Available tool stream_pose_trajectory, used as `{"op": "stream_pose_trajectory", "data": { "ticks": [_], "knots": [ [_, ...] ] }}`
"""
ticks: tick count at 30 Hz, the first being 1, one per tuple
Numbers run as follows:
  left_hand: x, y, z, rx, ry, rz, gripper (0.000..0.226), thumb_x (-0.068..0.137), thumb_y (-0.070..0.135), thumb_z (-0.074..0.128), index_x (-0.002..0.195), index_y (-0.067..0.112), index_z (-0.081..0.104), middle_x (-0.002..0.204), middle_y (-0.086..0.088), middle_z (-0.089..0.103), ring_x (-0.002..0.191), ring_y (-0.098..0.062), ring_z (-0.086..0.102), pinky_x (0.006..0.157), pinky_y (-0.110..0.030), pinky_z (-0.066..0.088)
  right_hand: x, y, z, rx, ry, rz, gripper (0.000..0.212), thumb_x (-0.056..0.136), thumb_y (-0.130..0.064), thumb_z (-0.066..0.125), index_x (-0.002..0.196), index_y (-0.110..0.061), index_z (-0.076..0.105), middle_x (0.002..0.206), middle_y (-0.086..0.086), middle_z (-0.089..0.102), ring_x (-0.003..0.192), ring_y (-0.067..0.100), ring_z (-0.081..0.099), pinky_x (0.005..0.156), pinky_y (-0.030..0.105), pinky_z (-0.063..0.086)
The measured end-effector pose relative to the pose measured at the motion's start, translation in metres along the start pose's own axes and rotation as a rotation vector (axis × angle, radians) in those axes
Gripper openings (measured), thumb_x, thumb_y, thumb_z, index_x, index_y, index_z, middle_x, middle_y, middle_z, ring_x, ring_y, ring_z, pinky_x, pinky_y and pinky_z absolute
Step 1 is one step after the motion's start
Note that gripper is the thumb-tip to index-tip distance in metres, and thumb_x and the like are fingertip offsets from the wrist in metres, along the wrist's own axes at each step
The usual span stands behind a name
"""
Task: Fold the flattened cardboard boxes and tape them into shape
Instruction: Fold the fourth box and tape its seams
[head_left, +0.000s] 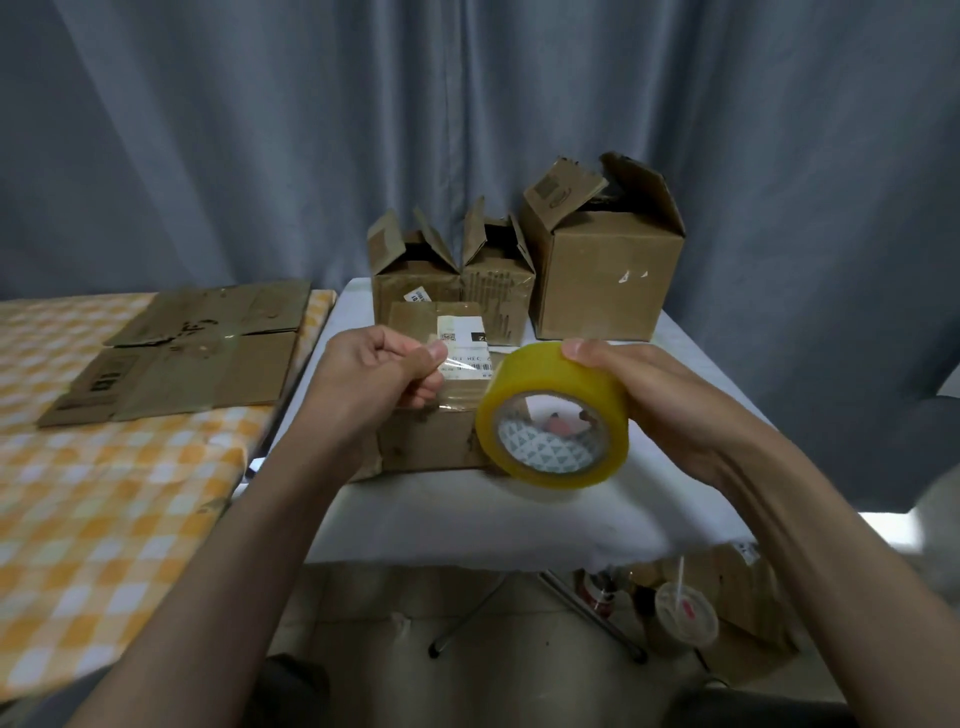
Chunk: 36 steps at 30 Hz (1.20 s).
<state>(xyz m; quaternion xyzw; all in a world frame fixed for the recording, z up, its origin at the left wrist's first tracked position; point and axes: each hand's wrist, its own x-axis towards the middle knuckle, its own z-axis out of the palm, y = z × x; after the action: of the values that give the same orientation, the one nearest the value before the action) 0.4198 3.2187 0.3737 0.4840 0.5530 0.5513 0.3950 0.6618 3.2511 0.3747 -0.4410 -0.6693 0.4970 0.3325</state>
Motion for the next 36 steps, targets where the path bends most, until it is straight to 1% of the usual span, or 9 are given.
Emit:
{"op": "stream_pose_trajectory", "data": {
  "ticks": [3,6,9,12,14,23,28,32,36],
  "knots": [
    [-0.002,-0.002,-0.006,0.033,-0.001,0.005,0.014,0.092,0.012,0.067,0.081,0.005,0.063,0.058,-0.002,0.067,0.053,-0.009,0.058,0.052,-0.019,0.051,0.005,-0.010,0.000,-0.068,0.062,0.001,0.053,0.074,-0.069,0.068,0.097,-0.024,0.080,0.090,-0.004,0.077,0.072,0.003,0.070,0.062,0.017,0.055],
    [0.001,-0.004,-0.016,0.049,0.043,-0.007,0.014,0.092,0.012,0.066,0.082,0.002,0.064,0.057,-0.002,0.065,0.053,-0.009,0.057,0.053,-0.020,0.050,0.015,-0.013,-0.001,-0.243,0.129,0.056,0.071,0.063,-0.077,0.073,0.078,-0.007,0.069,0.076,0.008,0.070,0.066,0.015,0.065,0.063,0.027,0.048],
    [0.002,-0.007,-0.026,0.069,0.070,-0.029,0.016,0.093,0.012,0.066,0.080,0.003,0.064,0.056,-0.001,0.064,0.052,-0.010,0.057,0.052,-0.018,0.050,0.025,-0.012,0.001,-0.428,0.193,0.084,0.057,0.062,-0.073,0.074,0.061,-0.020,0.054,0.057,0.002,0.047,0.055,0.013,0.047,0.058,0.031,0.035],
    [0.002,-0.013,-0.037,0.094,0.076,-0.066,0.016,0.092,0.013,0.066,0.085,-0.001,0.065,0.058,-0.003,0.066,0.051,-0.008,0.059,0.052,-0.018,0.052,0.035,-0.012,0.005,-0.572,0.195,0.107,0.067,0.063,-0.071,0.077,0.046,-0.023,0.035,0.040,-0.010,0.030,0.039,0.008,0.030,0.052,0.029,0.027],
    [0.002,-0.017,-0.042,0.108,0.072,-0.102,0.017,0.092,0.013,0.067,0.087,-0.003,0.066,0.060,-0.005,0.067,0.050,-0.008,0.059,0.052,-0.019,0.052,0.041,-0.012,0.008,-0.640,0.170,0.139,0.068,0.063,-0.072,0.077,0.045,-0.023,0.033,0.037,-0.010,0.029,0.040,0.009,0.031,0.053,0.029,0.026],
    [0.001,-0.030,-0.052,0.130,0.045,-0.181,0.017,0.092,0.017,0.067,0.085,0.002,0.066,0.062,-0.005,0.069,0.053,-0.009,0.062,0.052,-0.020,0.053,0.055,-0.014,0.015,-0.753,0.110,0.195,0.062,0.065,-0.073,0.076,0.056,-0.016,0.054,0.050,-0.002,0.046,0.054,0.015,0.047,0.056,0.029,0.034],
    [0.005,-0.036,-0.053,0.139,0.046,-0.214,0.017,0.092,0.017,0.067,0.085,0.002,0.065,0.063,-0.006,0.069,0.051,-0.009,0.061,0.049,-0.019,0.051,0.058,-0.011,0.021,-0.717,0.100,0.214,0.057,0.066,-0.065,0.081,0.058,-0.015,0.055,0.053,-0.002,0.047,0.056,0.015,0.047,0.055,0.029,0.034],
    [0.009,-0.041,-0.054,0.165,0.044,-0.246,0.015,0.092,0.017,0.068,0.085,0.004,0.063,0.065,-0.007,0.069,0.051,-0.010,0.062,0.049,-0.020,0.051,0.058,-0.012,0.026,-0.726,0.077,0.244,0.055,0.068,-0.064,0.081,0.065,-0.015,0.055,0.064,0.001,0.053,0.064,0.017,0.052,0.058,0.029,0.036],
    [0.011,-0.046,-0.057,0.289,0.024,-0.274,0.025,0.090,0.026,0.072,0.085,0.006,0.059,0.063,-0.010,0.070,0.053,-0.015,0.064,0.052,-0.028,0.056,0.058,-0.008,0.029,-0.796,0.058,0.268,0.066,0.068,-0.071,0.074,0.089,-0.009,0.070,0.089,0.005,0.066,0.082,0.020,0.062,0.068,0.032,0.046]
  ]
}}
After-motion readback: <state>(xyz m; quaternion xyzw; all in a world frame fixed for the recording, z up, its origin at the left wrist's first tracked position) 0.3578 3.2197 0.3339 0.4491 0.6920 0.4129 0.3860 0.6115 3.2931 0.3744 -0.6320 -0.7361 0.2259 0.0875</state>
